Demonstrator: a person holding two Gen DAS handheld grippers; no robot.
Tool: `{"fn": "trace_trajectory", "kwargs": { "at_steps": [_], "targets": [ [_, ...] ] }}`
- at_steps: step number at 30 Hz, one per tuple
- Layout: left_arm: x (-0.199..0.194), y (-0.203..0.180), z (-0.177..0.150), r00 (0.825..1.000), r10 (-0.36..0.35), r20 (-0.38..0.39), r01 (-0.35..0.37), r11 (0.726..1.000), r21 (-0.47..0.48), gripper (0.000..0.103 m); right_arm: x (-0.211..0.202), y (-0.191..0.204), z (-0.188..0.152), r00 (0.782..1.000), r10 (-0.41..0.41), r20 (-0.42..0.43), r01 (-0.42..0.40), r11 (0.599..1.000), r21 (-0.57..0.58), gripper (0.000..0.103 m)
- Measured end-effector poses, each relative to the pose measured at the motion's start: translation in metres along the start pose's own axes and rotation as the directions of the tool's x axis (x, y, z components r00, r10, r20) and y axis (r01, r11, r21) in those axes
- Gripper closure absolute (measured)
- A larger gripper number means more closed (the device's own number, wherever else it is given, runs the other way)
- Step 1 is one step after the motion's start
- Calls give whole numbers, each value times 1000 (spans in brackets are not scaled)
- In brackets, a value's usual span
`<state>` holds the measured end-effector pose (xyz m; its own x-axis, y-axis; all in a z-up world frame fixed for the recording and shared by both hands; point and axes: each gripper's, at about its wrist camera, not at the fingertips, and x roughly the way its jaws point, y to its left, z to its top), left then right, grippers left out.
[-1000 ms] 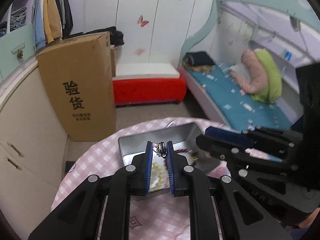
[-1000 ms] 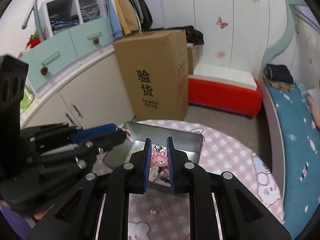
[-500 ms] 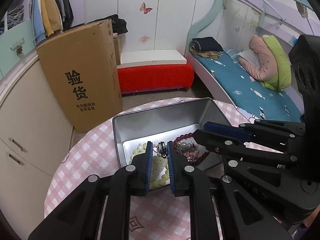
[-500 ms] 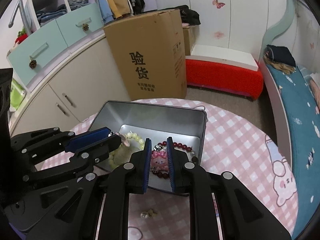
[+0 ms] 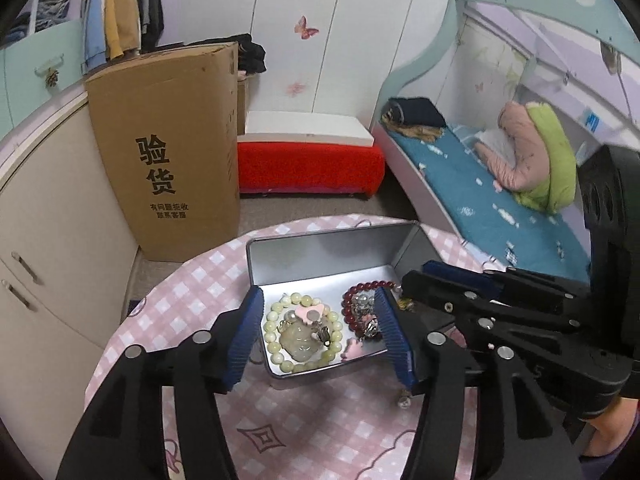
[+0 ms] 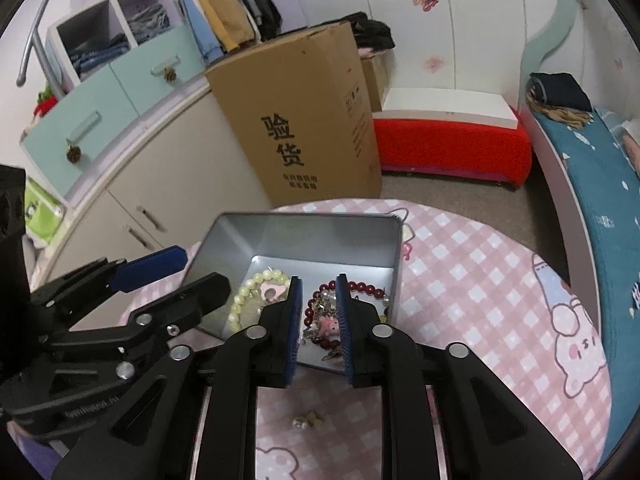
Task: Organize jewelry
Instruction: 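Move the right gripper to the last pearl earring and close on it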
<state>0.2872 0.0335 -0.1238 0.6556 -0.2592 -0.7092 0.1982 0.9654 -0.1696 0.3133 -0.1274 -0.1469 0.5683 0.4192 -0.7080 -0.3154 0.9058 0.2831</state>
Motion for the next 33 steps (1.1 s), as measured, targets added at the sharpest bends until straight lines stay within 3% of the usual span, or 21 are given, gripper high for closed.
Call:
{"fn": "trace_trajectory", "kwargs": {
  "at_steps": [1, 3, 9, 14, 18, 21, 25, 27, 29, 33],
  "targets": [
    [-3, 2, 1, 1000, -12, 6, 12, 1000, -12, 45, -5, -1, 0, 1000, -1, 12, 1, 1000, 5, 57],
    [-10, 7, 2, 1000, -22, 22, 22, 999, -35, 42, -17, -2, -4, 999, 5, 35, -5, 1000, 11, 57],
    [-31, 25, -1, 996, 40, 75, -34, 996, -81, 41, -37, 8, -37, 997, -55, 45, 57, 998, -27, 57],
    [-32, 39, -10, 994, 92, 67, -84, 989, -119, 41, -19, 22, -73, 992, -127, 4, 127, 990, -66, 57],
    [-24, 45, -13, 994, 105, 43, -98, 986, -133, 41, 13, 28, -88, 989, -131, -73, 125, 989, -79, 57],
    [-15, 46, -15, 994, 110, 18, -107, 986, -131, 41, 20, 32, -92, 983, -166, -77, 158, 982, -103, 59],
    [-2, 43, -15, 993, 121, -10, -122, 987, -105, 41, 17, 31, -92, 979, -186, -80, 176, 977, -121, 70],
    [4, 41, -14, 992, 120, -28, -122, 988, -94, 46, 15, 29, -92, 980, -184, -77, 175, 978, -118, 72],
    [9, 40, -13, 994, 102, -46, -105, 991, -85, 66, 15, 29, -93, 979, -192, -74, 182, 976, -122, 76],
    [12, 33, -15, 996, 60, -65, -64, 996, -55, 90, 12, 23, -94, 980, -184, -74, 175, 977, -120, 85]
  ]
}}
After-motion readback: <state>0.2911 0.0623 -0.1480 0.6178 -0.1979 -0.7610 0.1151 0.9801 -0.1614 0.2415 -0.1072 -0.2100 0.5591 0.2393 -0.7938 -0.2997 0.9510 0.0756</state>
